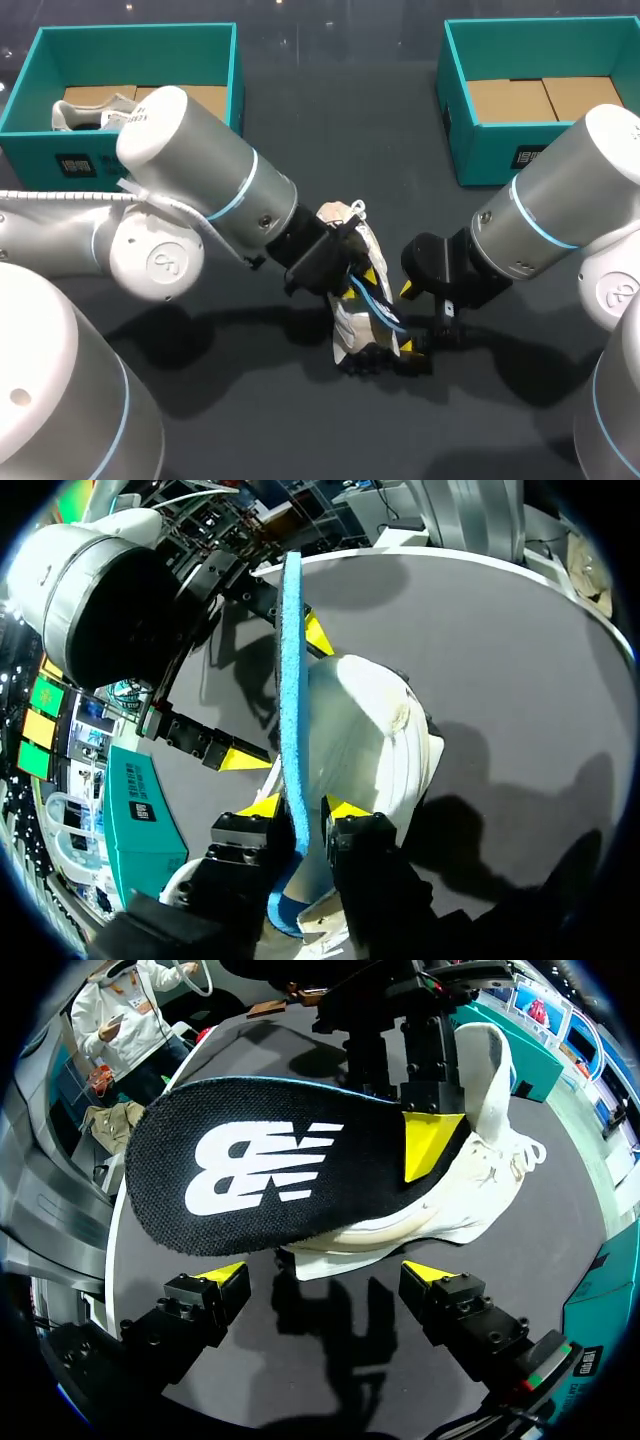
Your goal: Take the shoe out of the shoebox, open the shoe tongue, remove and reinsert the insole, then place the shoe into the shoebox
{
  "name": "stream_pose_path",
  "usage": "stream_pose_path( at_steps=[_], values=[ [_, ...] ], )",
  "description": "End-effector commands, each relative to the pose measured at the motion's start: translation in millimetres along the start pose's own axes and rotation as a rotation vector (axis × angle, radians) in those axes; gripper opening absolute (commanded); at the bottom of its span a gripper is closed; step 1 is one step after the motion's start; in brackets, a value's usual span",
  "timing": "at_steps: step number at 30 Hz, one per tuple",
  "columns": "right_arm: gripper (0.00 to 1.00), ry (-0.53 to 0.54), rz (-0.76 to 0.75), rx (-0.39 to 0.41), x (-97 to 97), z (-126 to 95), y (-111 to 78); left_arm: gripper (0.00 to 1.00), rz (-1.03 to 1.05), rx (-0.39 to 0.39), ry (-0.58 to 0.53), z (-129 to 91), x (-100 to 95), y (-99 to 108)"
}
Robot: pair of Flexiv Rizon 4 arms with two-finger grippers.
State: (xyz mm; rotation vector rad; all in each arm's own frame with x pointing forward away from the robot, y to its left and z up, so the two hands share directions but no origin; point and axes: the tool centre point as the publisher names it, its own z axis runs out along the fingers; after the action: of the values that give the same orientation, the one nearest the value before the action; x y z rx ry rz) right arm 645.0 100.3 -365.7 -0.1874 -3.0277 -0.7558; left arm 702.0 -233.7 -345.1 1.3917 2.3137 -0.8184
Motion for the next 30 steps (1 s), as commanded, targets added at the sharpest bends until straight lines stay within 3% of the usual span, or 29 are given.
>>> stream_pose_path(
  at_steps=[1,8,12,20,30],
  values=[
    [1.0,-0.002,0.0,-0.002,1.2,0,-0.9,0.0,-0.019,-0.017,-0.022,5,-1.8,1],
    [1.0,-0.002,0.0,-0.002,1.2,0,-0.9,0.0,-0.077,0.062,-0.138,-2,-3.1,-6],
    [1.0,-0.002,0.0,-0.002,1.2,0,-0.9,0.0,-0.142,0.172,-0.218,-9,-4.8,-15],
    [1.0,-0.002,0.0,-0.002,1.2,0,-0.9,0.0,-0.184,0.311,-0.309,-21,-11.7,-40],
    [1.0,-0.002,0.0,-0.002,1.2,0,-0.9,0.0,-0.233,0.328,-0.464,-23,-14.3,-64]
  ],
)
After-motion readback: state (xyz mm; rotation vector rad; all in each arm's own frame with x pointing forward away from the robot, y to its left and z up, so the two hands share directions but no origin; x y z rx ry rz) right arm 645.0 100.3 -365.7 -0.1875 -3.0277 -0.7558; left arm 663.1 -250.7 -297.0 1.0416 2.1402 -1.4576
